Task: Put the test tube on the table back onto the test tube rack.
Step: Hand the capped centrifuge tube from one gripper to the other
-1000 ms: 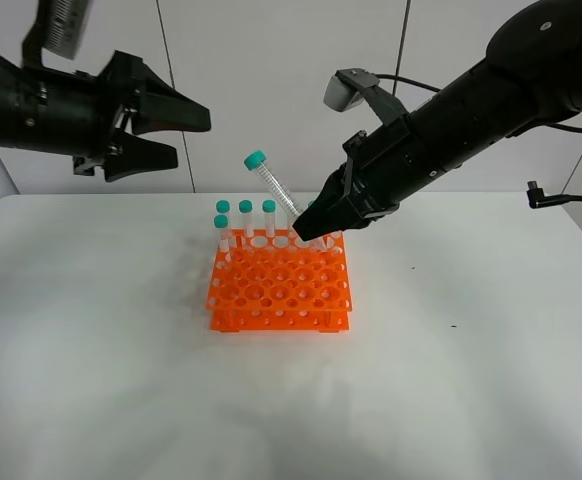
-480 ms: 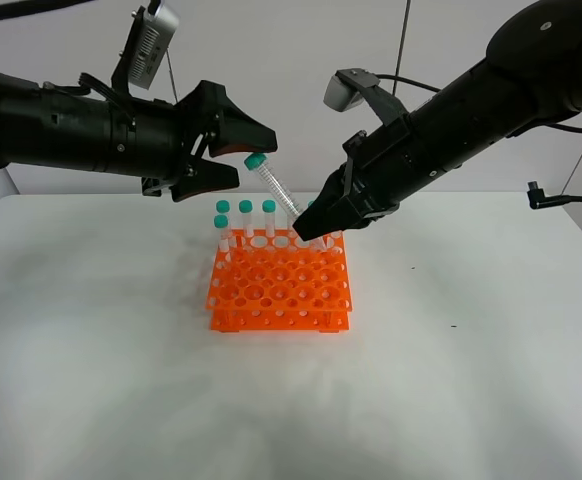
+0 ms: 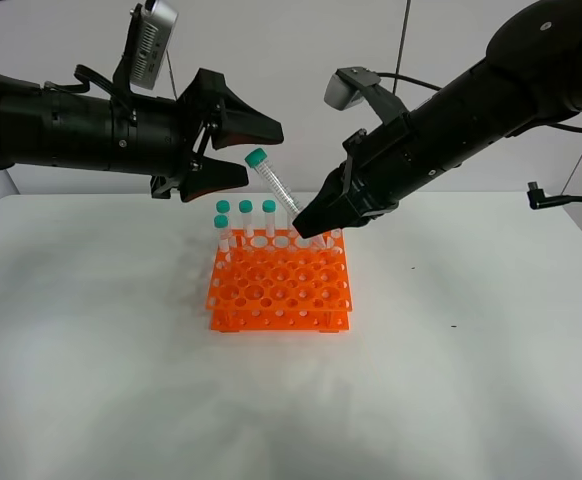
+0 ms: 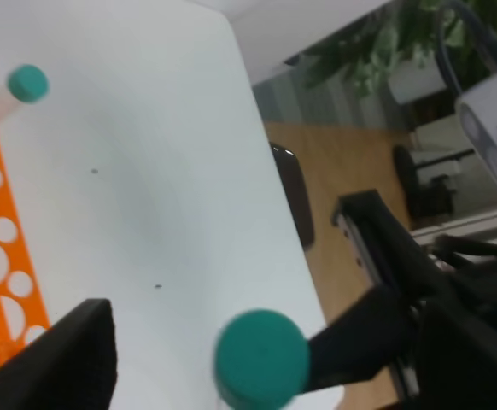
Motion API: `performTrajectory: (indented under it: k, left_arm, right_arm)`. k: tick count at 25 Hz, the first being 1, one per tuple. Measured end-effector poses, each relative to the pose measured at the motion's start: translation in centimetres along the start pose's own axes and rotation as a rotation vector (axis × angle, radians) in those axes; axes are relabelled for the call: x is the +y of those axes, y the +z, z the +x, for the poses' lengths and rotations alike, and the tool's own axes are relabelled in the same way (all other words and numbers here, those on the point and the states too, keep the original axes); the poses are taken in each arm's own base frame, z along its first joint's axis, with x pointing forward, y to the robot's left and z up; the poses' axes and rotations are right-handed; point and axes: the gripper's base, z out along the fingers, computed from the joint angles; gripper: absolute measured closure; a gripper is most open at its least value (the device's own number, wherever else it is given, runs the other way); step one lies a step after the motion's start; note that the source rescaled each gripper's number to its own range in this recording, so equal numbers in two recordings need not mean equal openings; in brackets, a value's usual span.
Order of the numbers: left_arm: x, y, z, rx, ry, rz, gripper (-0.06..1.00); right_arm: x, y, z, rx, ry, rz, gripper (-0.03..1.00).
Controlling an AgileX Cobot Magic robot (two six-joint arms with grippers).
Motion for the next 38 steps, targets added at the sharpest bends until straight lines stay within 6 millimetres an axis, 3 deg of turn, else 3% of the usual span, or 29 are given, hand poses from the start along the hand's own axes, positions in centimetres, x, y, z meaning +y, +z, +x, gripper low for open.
performTrajectory:
  k: [11, 25, 38]
  left_arm:
    - [-0.3, 0.0, -0.1, -0.014, -0.003, 0.033, 0.01]
    - [-0.3, 0.0, -0.1, -0.010, 0.000, 0.037, 0.24]
    - [0.6, 1.2, 0.2, 0.016, -0.016, 0.039, 0.24]
  right_arm:
    - [0.0, 0.0, 0.0, -0.002, 0.008, 0.002, 0.96]
    - [-0.1, 0.0, -0.1, -0.015, 0.021, 0.011, 0.96]
    - [-0.1, 0.0, -0.1, -0.017, 0.023, 0.009, 0.96]
